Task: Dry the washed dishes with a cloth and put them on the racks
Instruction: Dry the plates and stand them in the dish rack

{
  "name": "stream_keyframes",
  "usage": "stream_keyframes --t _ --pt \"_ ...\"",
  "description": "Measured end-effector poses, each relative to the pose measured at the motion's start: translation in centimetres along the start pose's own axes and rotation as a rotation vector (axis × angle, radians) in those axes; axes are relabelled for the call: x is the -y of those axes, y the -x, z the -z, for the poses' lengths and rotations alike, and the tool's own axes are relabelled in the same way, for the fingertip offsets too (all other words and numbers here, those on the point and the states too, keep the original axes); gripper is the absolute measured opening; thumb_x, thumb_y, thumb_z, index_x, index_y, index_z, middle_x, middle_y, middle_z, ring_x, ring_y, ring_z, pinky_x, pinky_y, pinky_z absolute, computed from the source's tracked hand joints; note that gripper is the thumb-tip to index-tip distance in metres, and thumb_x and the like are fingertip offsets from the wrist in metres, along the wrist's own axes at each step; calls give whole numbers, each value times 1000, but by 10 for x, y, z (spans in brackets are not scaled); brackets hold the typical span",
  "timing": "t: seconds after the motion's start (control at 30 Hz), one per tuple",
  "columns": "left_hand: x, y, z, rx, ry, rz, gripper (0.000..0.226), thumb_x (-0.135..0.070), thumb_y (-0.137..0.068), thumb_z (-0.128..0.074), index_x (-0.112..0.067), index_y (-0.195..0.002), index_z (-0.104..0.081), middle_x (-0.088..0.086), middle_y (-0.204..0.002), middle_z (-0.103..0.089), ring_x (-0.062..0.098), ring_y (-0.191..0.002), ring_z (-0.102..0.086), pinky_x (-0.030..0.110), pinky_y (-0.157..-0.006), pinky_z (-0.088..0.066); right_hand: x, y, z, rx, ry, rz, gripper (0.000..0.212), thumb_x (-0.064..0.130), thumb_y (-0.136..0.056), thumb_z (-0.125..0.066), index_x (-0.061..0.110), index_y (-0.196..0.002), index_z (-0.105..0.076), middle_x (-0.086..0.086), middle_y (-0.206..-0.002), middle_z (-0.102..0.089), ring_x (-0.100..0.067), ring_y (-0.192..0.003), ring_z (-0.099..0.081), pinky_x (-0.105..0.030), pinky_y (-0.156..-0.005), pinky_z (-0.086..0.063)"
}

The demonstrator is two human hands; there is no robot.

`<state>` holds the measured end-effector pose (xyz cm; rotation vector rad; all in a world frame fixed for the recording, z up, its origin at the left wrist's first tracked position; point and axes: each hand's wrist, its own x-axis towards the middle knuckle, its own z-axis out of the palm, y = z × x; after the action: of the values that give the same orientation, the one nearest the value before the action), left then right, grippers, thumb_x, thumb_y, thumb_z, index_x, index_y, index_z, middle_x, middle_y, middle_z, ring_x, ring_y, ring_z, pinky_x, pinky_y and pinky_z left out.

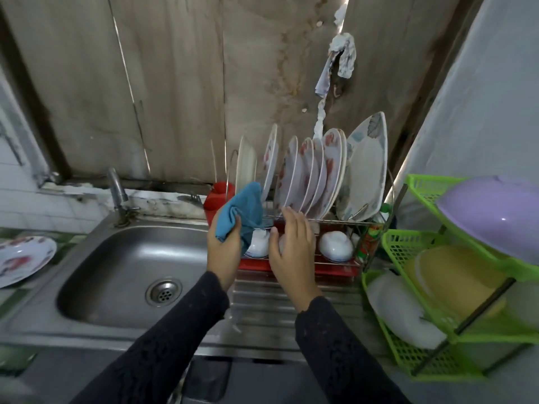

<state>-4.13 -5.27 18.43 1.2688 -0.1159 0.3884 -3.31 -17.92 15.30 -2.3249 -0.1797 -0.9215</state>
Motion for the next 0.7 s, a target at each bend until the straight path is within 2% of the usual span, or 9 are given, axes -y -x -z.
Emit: stream_keyframes --t 0.1,0.17,0.3,0.37,0.47,0.57,0.63,0.7 --pt "-12 10 40 0 8 9 27 -10 -103 -45 -17 -127 -54 -6 -115 -65 5 -102 -66 16 -79 -53 32 17 -26 44 -58 -6 51 36 -100 -39 9 -142 -51 -6 -145 -54 -27 -139 -41 -44 -119 -32" --pt "-20 14 74 -11 -25 8 25 -7 -102 -46 -20 -121 -57 -7 -114 -66 3 -101 -66 16 -79 -52 58 29 -46 78 -83 -12 50 34 -100 -40 8 -140 -52 -8 -143 -55 -30 -138 -44 -49 -117 -35" --pt "-29 19 139 -58 -99 34 25 -7 -102 -48 -28 -111 -57 -12 -108 -65 -6 -95 -65 13 -78 -50 104 52 -83 158 -91 -5 53 36 -100 -36 8 -142 -51 -7 -144 -54 -29 -139 -42 -47 -118 -33" --pt "-31 23 173 -83 -122 48 24 -9 -101 -50 -29 -110 -57 -13 -106 -65 -5 -94 -65 13 -77 -50 129 63 -100 208 -92 7 54 36 -99 -35 7 -141 -51 -8 -144 -55 -27 -138 -41 -45 -118 -32" --pt "-36 31 229 -117 -152 71 23 -11 -102 -51 -25 -118 -57 -9 -113 -65 1 -102 -65 17 -83 -50 169 83 -129 266 -129 10 48 31 -100 -42 5 -138 -53 -11 -140 -58 -29 -135 -46 -42 -116 -33" --pt "-43 41 275 -178 -175 87 24 -11 -102 -50 -31 -112 -58 -12 -111 -64 -3 -101 -64 13 -80 -50 201 103 -160 329 -212 -19 48 32 -99 -41 5 -137 -53 -11 -136 -59 -29 -132 -49 -41 -113 -36" --pt "-50 47 310 -227 -169 94 23 -11 -102 -50 -32 -108 -58 -14 -107 -65 -6 -96 -65 11 -75 -50 224 117 -183 404 -294 -46 42 25 -101 -46 6 -138 -52 -10 -135 -58 -25 -129 -49 -44 -109 -42" --pt "-52 52 340 -279 -147 110 23 -8 -102 -48 -29 -105 -58 -14 -102 -64 -11 -84 -65 10 -71 -50 241 127 -202 474 -349 -77 40 19 -102 -50 6 -140 -50 -10 -137 -57 -23 -128 -49 -41 -106 -44"
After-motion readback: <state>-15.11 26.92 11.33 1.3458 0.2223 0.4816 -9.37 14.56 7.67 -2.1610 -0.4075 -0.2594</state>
